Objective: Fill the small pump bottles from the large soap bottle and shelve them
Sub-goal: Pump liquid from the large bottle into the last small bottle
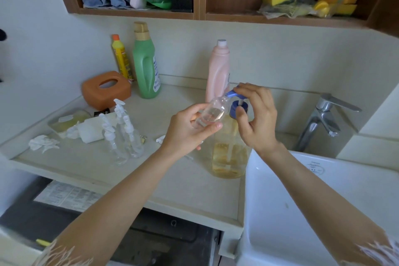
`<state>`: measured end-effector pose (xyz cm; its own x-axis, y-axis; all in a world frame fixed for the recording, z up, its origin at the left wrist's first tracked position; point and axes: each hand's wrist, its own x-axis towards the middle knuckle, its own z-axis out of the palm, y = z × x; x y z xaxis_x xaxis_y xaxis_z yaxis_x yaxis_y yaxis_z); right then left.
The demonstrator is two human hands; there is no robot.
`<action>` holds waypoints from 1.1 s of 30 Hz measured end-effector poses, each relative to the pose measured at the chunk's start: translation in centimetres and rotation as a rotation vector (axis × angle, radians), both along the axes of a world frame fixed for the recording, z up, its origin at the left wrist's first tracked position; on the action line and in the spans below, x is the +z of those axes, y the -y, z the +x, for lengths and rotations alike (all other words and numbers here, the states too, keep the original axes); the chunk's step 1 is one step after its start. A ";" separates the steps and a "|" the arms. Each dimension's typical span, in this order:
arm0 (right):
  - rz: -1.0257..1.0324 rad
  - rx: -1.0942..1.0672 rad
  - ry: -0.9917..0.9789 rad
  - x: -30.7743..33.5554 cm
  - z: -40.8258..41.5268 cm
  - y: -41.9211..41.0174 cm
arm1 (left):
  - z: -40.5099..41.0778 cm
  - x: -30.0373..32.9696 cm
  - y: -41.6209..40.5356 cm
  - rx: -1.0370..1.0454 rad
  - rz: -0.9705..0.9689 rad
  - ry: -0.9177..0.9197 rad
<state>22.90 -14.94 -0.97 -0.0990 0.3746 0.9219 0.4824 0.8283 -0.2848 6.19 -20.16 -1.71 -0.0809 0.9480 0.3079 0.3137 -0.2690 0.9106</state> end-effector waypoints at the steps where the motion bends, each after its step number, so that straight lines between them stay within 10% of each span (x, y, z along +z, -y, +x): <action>1: 0.006 -0.011 -0.056 -0.2 -0.5 0.1 | 0.0 -0.1 0.0 0.001 0.002 -0.010; 33: 0.007 0.004 -0.074 -1.3 -1.4 -0.7 | -1.0 -1.5 -0.3 0.051 0.182 -0.058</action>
<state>21.46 -14.20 -2.30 -0.0321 0.3679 0.9293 0.4569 0.8324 -0.3137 5.23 -19.86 -3.23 -0.1040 0.8712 0.4798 0.3818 -0.4105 0.8281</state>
